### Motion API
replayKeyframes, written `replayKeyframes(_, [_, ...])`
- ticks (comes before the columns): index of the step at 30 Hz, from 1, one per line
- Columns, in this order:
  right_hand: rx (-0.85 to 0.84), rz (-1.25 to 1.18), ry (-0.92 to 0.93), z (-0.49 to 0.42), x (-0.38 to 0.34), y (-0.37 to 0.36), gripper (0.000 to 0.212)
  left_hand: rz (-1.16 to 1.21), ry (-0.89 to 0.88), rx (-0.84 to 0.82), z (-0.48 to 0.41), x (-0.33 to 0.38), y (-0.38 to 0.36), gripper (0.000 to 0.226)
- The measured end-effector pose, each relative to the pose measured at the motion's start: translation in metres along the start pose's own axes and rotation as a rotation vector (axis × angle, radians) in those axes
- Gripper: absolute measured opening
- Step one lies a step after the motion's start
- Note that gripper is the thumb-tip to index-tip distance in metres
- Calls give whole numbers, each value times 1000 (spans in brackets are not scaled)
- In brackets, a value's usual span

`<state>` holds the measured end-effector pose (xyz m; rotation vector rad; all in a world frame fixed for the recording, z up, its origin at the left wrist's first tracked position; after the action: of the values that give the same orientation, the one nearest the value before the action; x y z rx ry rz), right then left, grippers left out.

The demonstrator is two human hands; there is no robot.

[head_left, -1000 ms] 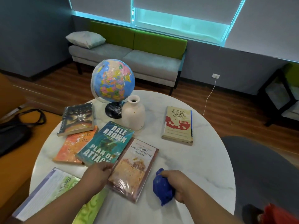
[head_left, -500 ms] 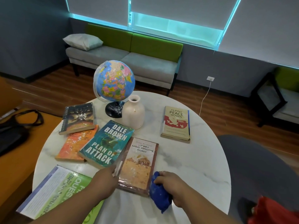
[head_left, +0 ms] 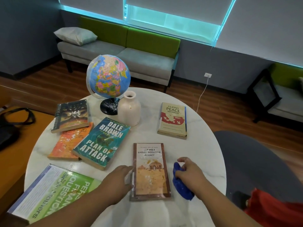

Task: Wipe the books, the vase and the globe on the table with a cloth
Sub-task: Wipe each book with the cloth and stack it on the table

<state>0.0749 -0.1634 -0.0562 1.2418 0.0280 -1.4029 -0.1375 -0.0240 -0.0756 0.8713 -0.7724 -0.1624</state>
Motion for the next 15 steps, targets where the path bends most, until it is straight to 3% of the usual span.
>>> replayKeyframes(3, [60, 169, 153, 7, -4, -11, 27, -124, -90, 45, -4, 6, 3, 80])
replayKeyframes(7, [-61, 372, 331, 9, 14, -49, 19, -288, -81, -13, -10, 0, -3, 95])
replayKeyframes(11, [-1, 462, 335, -1, 20, -57, 16, -392, -87, -8, -15, -2, -7, 94])
replayKeyframes(13, [-52, 467, 325, -2, 16, -63, 26, -409, -92, -2, -18, -3, -7, 101])
replayKeyframes(15, [-77, 466, 343, -2, 14, -61, 20, -467, -114, -25, -22, -2, -7, 102])
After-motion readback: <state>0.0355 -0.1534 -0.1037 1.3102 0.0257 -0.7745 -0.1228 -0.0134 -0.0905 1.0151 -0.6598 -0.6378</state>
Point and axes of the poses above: each hand's wrist, its own z-axis away from the middle knuckle, its own y-axis out of the back of the hand, x = y × z, the point moved 3 cm from there along -z, towards the middle knuckle, and after that the axes turned 2 degrees about y, right-handed, at the moved point
